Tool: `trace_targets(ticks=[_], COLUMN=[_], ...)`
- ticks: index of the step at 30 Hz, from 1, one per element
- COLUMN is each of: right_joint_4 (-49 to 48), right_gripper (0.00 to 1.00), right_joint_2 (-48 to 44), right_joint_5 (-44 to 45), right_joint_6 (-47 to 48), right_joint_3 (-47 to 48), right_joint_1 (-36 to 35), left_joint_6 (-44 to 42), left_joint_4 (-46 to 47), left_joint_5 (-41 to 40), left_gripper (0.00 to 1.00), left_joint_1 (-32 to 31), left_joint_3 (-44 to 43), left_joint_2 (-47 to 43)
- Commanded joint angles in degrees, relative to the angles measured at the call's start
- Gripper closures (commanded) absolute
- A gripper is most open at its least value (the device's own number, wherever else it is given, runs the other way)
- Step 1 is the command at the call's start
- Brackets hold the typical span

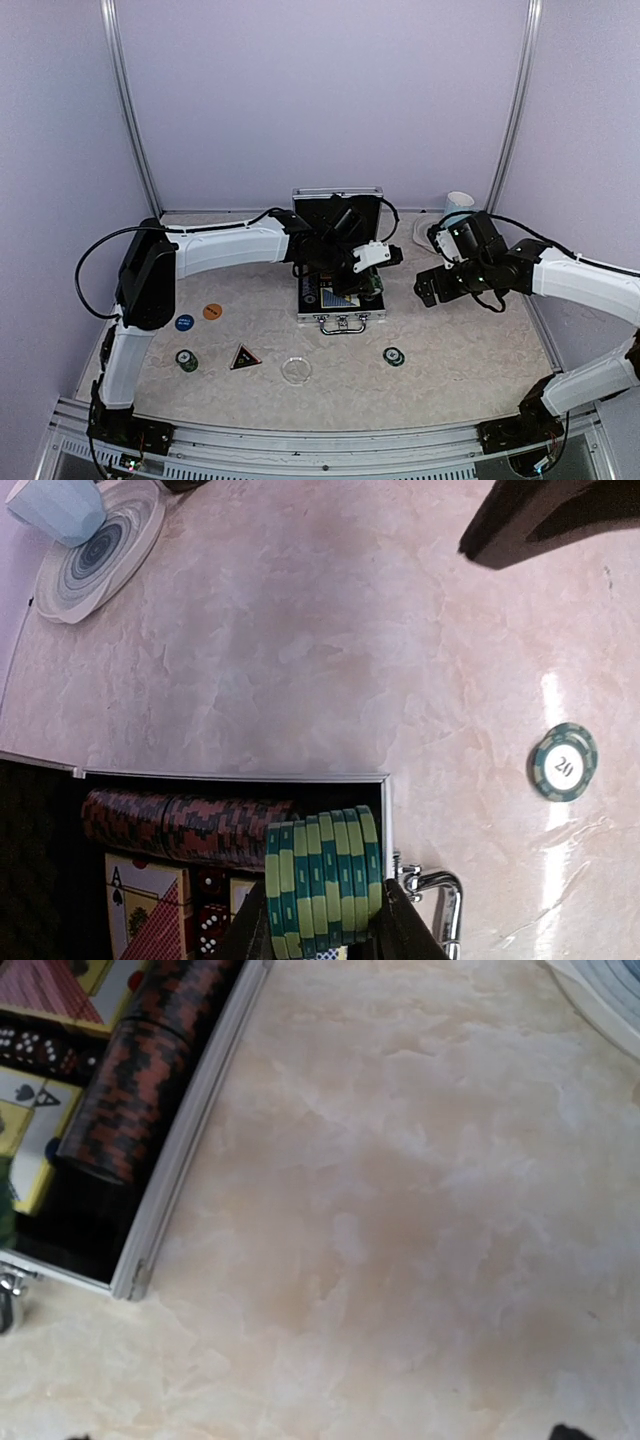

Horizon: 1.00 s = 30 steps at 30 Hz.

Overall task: Pack up texas hold em set
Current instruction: Place the pile of poker chips in the slot.

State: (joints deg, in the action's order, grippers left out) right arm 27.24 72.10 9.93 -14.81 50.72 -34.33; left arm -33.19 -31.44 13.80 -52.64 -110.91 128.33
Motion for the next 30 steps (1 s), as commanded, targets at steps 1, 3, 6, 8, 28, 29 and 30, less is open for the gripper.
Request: trace_targets(ticks=[1,3,6,8,28,29,30], right_joint_4=[1.35,1.34,1.58,1.71,1.83,1.8,1.75], right_gripper=[0.01,0.01,0.01,0.01,0.01,0.01,0.01], right_joint_2=[-1.35,-1.3,-1.17,-1.04,0.92,0.98,1.02], right_joint_5=[-0.55,-0.74,-0.8,-0.63,-1.81,-1.93,-2.1], right_joint_6=[-1.32,-1.52,-1.88,-1.9,-2.02,-2.06,-2.07], right_joint_3=[-0.63,-0.64,-0.64,-0.54,0.01,0.0,-0.01], right_joint_1=[0.64,0.64,0.66,0.69,0.61,0.62,0.64], left_joint_6=[-5.82,-7.1,-7.86,-8.22,-8.61,-8.4,-8.19], left_joint_4=[3.47,3.53,3.52,3.61,5.24,5.56,5.97], left_joint_5=[-6.31,-7.79,-7.77,-6.84,-5.92,-5.9,-6.04], left_gripper=[1.0,1.0,1.0,1.0,1.0,1.0,1.0], left_joint_1=[-0.06,-0.11,-0.22,-0.3,-0.53,-0.53,-0.52], left_joint_3=[-0.18,-0.27,-0.26,0.04,1.56,1.64,1.65], left_joint_2=[1.56,2.6,3.5,3.84,5.42,5.54,5.6])
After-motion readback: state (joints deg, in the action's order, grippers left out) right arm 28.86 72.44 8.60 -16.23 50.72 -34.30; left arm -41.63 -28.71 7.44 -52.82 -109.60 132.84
